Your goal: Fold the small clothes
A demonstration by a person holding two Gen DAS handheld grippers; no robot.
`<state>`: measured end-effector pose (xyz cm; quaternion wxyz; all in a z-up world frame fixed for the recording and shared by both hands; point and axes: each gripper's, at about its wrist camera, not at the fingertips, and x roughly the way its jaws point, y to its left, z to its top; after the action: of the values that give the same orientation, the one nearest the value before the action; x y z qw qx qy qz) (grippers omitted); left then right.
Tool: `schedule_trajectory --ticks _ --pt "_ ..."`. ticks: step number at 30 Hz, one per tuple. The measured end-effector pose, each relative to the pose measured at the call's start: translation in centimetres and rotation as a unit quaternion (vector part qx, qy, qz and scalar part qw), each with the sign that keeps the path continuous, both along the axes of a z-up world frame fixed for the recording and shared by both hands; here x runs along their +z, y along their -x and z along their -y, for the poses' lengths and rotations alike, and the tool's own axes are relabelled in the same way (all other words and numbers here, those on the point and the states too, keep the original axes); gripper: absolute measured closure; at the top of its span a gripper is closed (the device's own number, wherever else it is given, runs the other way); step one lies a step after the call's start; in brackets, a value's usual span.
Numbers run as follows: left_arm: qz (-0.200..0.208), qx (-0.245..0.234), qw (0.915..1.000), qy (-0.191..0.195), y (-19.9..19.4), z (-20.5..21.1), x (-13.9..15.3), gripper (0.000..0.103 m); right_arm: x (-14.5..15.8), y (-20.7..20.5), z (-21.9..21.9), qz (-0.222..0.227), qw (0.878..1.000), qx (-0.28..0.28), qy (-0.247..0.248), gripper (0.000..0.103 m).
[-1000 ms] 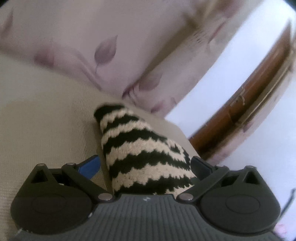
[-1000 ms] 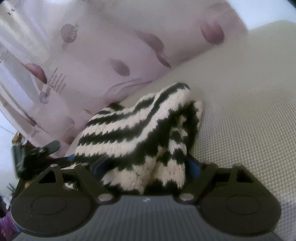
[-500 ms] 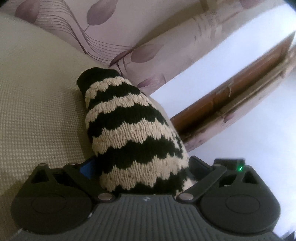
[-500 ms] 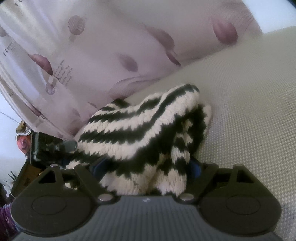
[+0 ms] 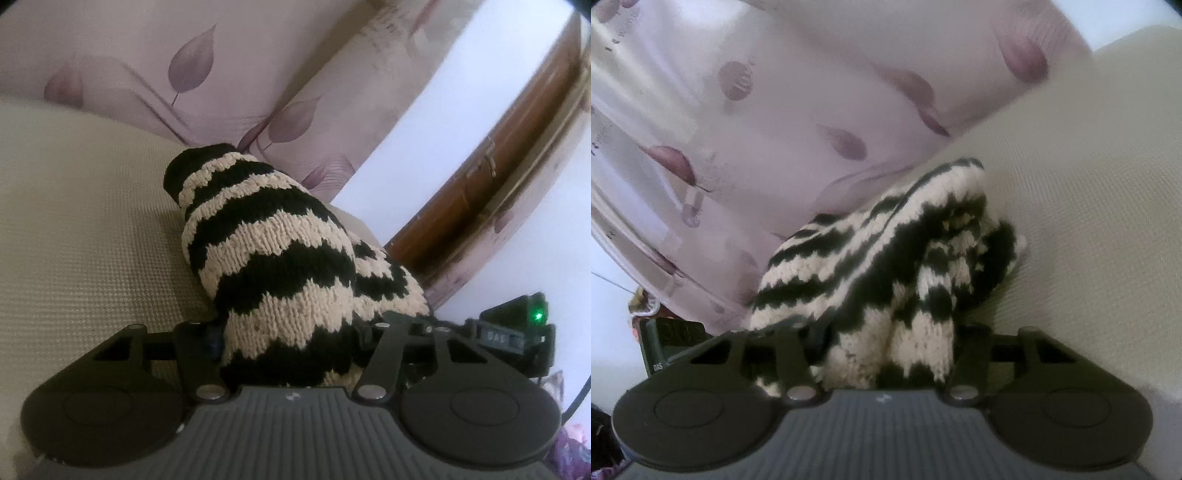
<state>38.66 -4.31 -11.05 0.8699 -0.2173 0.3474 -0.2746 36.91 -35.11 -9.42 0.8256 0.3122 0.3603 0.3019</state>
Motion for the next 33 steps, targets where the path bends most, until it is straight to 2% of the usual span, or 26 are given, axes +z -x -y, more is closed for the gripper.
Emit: schedule_trajectory --ticks 7,18,25,33 --pt "-0.005 0.016 0.9999 0.002 4.7 -3.2 3.0 0.045 2.5 4.7 -2.8 0.009 0.999 0.0 -0.034 0.052" --pt "0.002 0.054 0.9975 -0.046 14.9 -9.6 7.1 0.045 4.9 12.0 -9.6 0.029 0.996 0.042 -0.067 0.053" --pt "0.002 0.074 0.9958 -0.054 19.9 -12.7 7.7 0.045 5.3 16.5 -12.6 0.03 0.995 0.057 -0.074 0.053" --pt "0.016 0.081 0.994 -0.071 23.4 -14.3 8.1 0.045 5.3 20.0 -14.5 0.038 0.995 0.061 -0.071 0.053"
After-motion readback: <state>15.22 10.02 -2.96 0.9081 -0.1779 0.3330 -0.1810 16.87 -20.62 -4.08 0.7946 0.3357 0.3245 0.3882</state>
